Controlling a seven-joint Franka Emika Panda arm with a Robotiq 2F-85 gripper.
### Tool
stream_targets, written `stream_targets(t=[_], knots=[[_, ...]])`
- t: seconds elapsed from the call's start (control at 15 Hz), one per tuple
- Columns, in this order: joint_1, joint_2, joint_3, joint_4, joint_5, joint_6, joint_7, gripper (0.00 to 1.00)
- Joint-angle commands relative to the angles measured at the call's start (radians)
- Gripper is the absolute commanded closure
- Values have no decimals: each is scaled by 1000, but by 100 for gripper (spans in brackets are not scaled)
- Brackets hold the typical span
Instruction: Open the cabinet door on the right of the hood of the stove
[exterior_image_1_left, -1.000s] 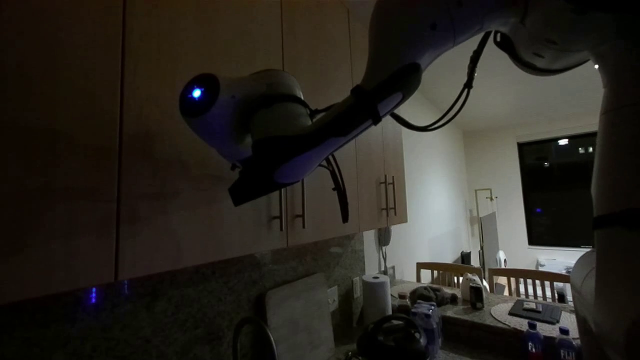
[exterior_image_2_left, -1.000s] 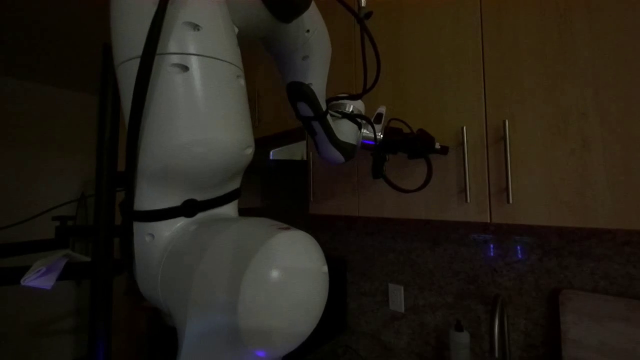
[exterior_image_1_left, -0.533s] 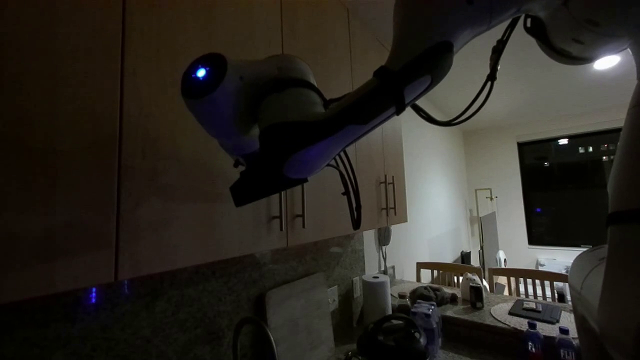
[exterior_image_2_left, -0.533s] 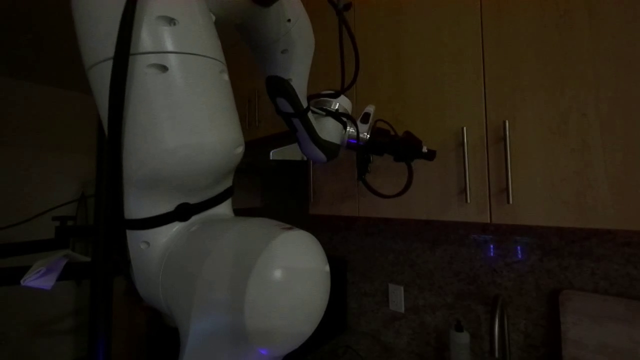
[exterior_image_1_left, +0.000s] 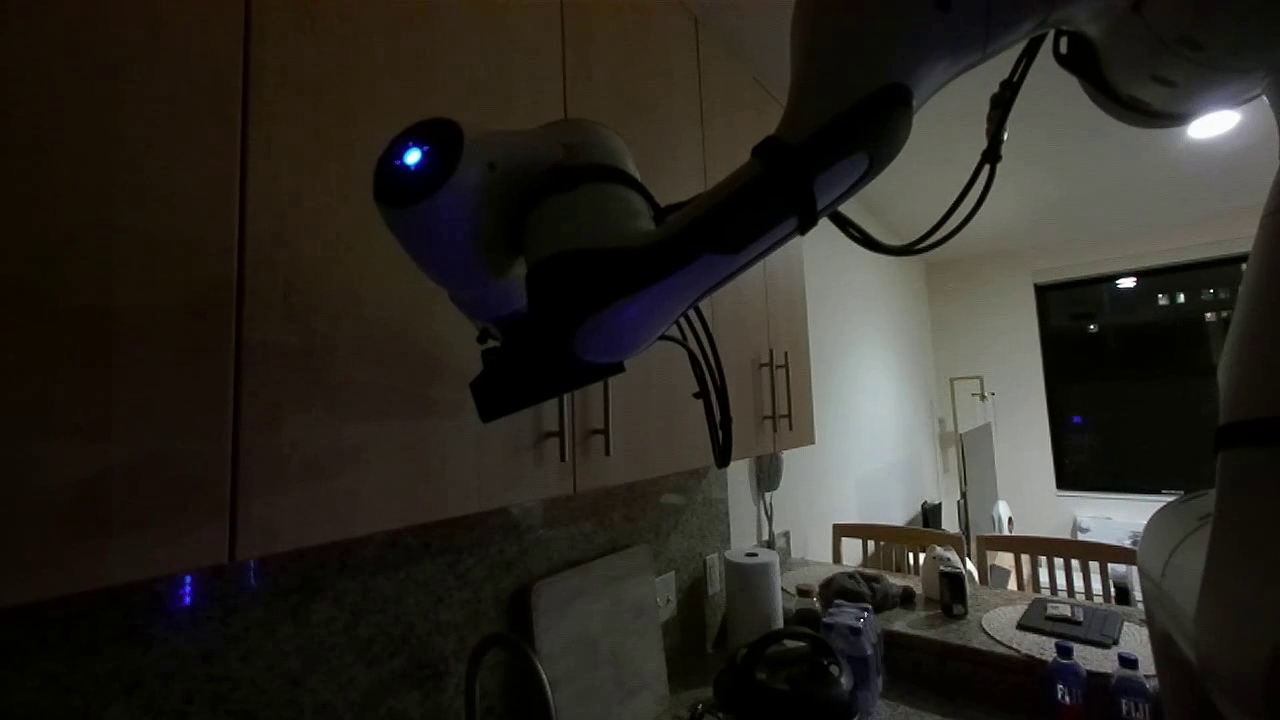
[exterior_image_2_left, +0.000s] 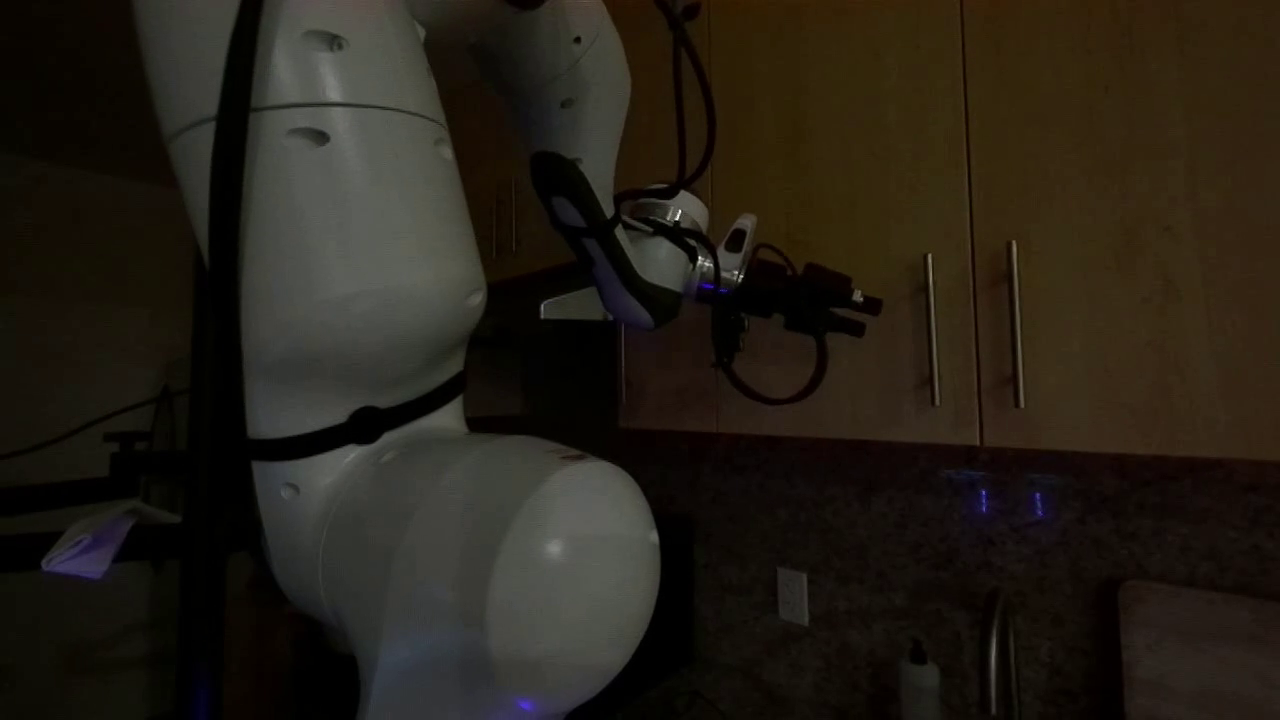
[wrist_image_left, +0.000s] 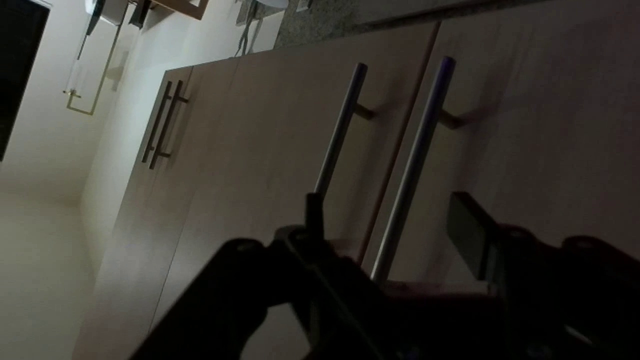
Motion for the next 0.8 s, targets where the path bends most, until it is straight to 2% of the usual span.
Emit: stream_targets(t=[0.0,0.13,0.73], knots=[[-27,12,-5,26,-51,-18,-5,4],[-38,35,-8,46,-79,-20,-5,0],[-33,180,4,152,-169,-111,27,0]])
